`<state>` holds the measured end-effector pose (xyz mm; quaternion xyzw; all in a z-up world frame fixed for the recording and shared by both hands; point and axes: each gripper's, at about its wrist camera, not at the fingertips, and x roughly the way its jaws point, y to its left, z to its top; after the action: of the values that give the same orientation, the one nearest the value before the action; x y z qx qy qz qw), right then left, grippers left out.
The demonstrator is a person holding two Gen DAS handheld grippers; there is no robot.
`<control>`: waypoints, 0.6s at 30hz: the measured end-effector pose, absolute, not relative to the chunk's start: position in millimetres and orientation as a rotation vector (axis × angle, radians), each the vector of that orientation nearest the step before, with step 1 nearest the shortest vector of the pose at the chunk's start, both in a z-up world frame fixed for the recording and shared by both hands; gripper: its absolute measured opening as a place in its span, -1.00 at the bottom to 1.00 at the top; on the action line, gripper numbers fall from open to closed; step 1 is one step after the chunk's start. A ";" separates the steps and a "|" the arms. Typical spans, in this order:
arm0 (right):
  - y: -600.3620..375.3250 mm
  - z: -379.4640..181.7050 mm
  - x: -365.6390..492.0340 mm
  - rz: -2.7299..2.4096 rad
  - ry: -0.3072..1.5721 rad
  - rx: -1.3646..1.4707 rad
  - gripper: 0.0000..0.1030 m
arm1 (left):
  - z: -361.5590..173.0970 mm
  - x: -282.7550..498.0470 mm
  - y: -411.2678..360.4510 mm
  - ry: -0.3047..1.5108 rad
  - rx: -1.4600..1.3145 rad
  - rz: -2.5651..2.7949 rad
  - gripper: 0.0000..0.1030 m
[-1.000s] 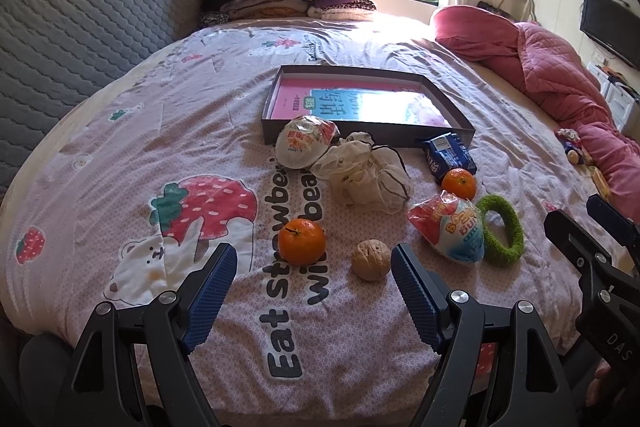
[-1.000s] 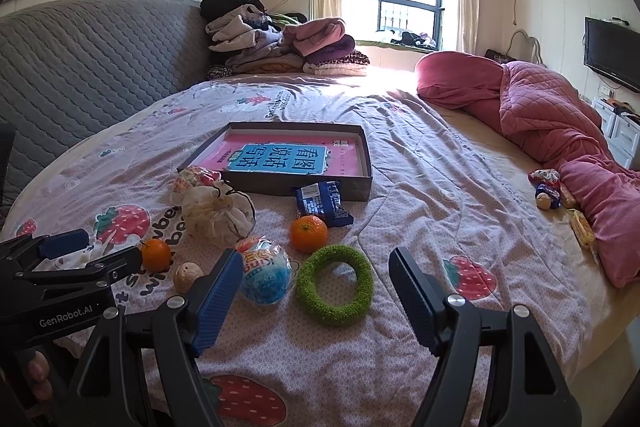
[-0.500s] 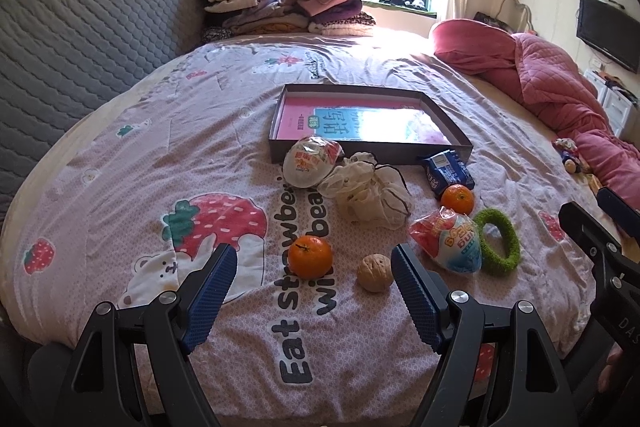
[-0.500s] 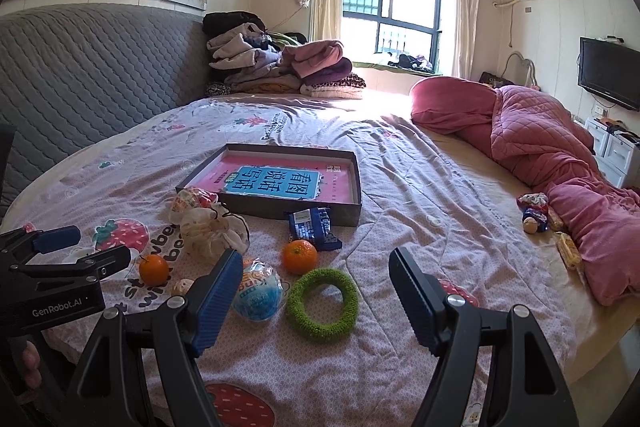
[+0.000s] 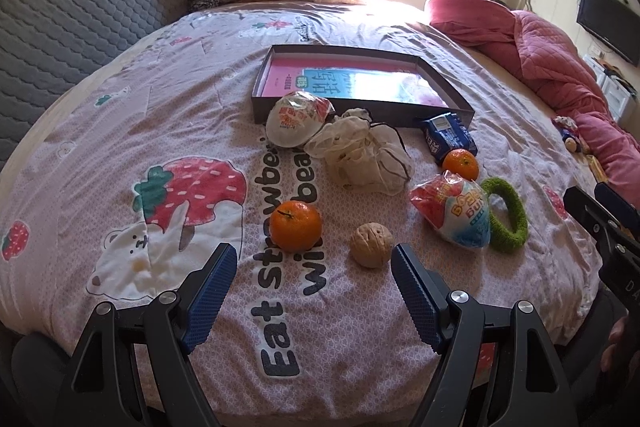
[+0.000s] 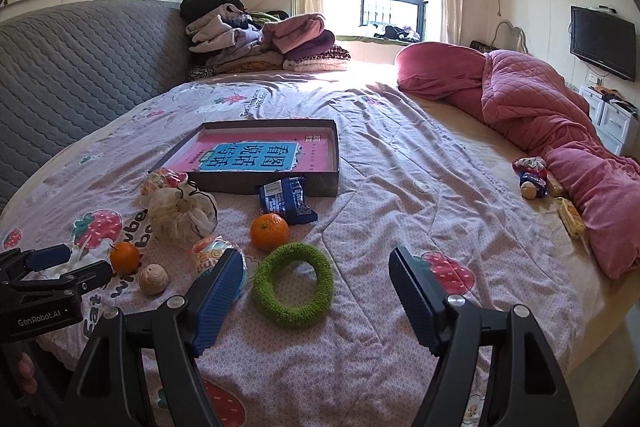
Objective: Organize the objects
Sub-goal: 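Move left tool toward the walnut while right tool moves toward the green ring, then close left tool on the walnut while right tool closes on the green ring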
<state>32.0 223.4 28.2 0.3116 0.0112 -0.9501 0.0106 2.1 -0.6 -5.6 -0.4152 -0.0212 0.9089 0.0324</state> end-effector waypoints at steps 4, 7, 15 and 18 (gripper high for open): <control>223.6 19.8 28.7 -2.946 0.032 0.996 0.45 | -14.3 -1.6 -0.7 -0.067 -1.312 2.785 0.56; 221.9 13.2 24.8 -2.936 0.045 1.023 0.45 | -19.6 -5.2 -2.0 -0.068 -1.337 2.779 0.56; 226.1 -3.2 14.0 -2.923 0.049 1.085 0.45 | -33.4 -15.0 -8.3 -0.093 -1.385 2.769 0.56; 228.0 -7.6 10.7 -2.915 0.038 1.101 0.45 | -35.1 -16.8 -9.0 -0.098 -1.380 2.770 0.56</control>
<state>10.7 228.0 -7.6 0.3533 0.0122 -0.9353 0.0127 -16.8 -9.0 -35.1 -0.4455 -0.0316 0.8944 0.0225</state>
